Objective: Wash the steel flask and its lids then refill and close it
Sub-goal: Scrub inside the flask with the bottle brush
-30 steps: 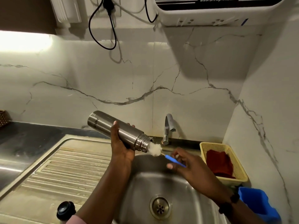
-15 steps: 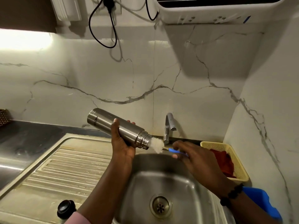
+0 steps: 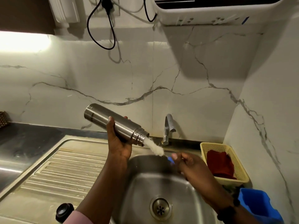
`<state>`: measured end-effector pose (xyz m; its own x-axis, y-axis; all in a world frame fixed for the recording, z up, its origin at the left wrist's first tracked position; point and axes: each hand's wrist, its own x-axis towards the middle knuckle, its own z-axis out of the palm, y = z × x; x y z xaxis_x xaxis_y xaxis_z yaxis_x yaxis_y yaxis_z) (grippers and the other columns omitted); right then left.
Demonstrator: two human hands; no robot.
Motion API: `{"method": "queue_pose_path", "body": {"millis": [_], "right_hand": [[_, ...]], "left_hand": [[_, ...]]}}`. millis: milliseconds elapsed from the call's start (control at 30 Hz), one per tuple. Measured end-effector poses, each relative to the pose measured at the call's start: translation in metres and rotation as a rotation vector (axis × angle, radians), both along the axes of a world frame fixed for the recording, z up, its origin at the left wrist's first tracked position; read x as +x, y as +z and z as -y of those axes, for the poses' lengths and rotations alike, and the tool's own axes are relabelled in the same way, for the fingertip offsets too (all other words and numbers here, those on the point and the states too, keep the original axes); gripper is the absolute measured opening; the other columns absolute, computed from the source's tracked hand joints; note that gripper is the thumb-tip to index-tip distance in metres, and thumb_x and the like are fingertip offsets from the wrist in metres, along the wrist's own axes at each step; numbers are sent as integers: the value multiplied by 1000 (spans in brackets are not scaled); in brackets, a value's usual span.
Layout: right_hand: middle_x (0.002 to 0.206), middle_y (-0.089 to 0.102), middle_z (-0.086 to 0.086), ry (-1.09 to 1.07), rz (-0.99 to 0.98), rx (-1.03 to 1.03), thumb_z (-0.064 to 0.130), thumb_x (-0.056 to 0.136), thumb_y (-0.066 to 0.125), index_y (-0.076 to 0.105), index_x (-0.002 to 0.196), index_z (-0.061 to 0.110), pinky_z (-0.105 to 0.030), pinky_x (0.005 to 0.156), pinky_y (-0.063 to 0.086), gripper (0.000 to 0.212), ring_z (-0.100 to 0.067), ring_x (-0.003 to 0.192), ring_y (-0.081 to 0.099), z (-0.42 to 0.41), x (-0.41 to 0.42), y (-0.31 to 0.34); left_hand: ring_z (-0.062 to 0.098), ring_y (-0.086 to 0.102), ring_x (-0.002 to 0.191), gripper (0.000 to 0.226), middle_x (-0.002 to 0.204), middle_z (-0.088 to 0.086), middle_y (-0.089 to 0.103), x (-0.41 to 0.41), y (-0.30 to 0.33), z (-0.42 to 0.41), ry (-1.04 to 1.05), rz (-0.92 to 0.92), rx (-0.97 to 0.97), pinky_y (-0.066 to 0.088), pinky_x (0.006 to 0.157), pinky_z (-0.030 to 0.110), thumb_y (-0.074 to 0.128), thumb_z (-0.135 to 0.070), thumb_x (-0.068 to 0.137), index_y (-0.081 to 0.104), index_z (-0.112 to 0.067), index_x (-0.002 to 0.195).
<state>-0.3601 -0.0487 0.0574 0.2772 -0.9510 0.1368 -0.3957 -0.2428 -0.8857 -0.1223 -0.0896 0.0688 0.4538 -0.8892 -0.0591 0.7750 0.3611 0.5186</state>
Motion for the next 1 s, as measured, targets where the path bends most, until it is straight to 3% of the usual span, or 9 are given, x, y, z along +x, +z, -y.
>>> {"method": "queue_pose_path", "body": {"millis": [167, 267, 367, 500, 567, 633, 767, 900, 1000], "right_hand": [[69, 64, 15, -157, -441, -712, 51, 93, 52, 66, 95, 34, -10, 52, 41, 23, 0, 57, 57, 3, -8, -1], [79, 74, 1, -137, -623, -1029, 36, 84, 57, 75, 99, 17, -24, 48, 52, 30, -12, 56, 66, 10, -18, -21], [74, 71, 8, -117, -567, -807, 40, 91, 57, 70, 95, 31, -30, 48, 52, 16, -9, 57, 64, 4, -10, -22], [58, 54, 10, 120, 52, 193, 54, 93, 54, 68, 81, 34, -26, 50, 35, 27, -3, 49, 44, 9, -7, -4], [61, 57, 12, 112, -83, 5, 53, 95, 52, 64, 80, 38, -26, 54, 40, 24, -2, 53, 49, 11, -9, -7], [74, 63, 15, 45, -379, -453, 49, 96, 52, 56, 93, 44, -24, 61, 49, 8, -3, 64, 59, 8, -12, -13], [92, 70, 4, -92, -650, -825, 25, 77, 80, 58, 109, 27, -19, 44, 51, 40, -9, 61, 64, 11, -23, -29], [96, 73, 0, -280, -568, -753, 13, 82, 71, 73, 103, 19, -33, 65, 57, 22, -19, 79, 70, 9, -13, -27], [97, 71, 12, -140, -329, -324, 26, 98, 57, 73, 103, 29, -23, 76, 44, 17, -7, 86, 63, 10, -9, 0]], "left_hand": [[36, 62, 114, 89, 127, 24, 58, 3, -7, -5, -75, 24, 208, 54, 92, 50, 78, -42, 73, 38, -7, 144], [39, 62, 107, 77, 120, 24, 58, -1, -4, -4, -137, -41, 291, 54, 86, 55, 77, -35, 80, 39, -7, 141], [39, 66, 104, 71, 118, 21, 62, -10, 0, -2, -94, -50, 333, 50, 95, 62, 81, -33, 78, 43, -6, 132], [32, 67, 96, 60, 111, 17, 65, -20, -1, -4, -47, -8, 260, 57, 82, 51, 74, -29, 85, 46, -9, 133], [31, 67, 98, 62, 109, 15, 64, -18, -1, 1, -43, 15, 223, 57, 85, 50, 74, -30, 84, 46, -9, 136], [30, 67, 97, 64, 107, 13, 65, -16, 2, 3, -42, 13, 191, 56, 89, 52, 74, -31, 82, 47, -10, 137], [26, 68, 86, 50, 95, 9, 67, -18, 2, -3, -64, -20, 162, 56, 86, 50, 70, -32, 85, 52, -13, 127], [28, 68, 94, 59, 101, 11, 68, -39, -5, -7, -46, -68, 144, 57, 83, 48, 69, -31, 86, 47, -12, 137], [28, 67, 98, 72, 102, 10, 68, -40, 1, -2, -20, -76, 81, 56, 85, 48, 72, -33, 76, 46, -12, 140]]}}
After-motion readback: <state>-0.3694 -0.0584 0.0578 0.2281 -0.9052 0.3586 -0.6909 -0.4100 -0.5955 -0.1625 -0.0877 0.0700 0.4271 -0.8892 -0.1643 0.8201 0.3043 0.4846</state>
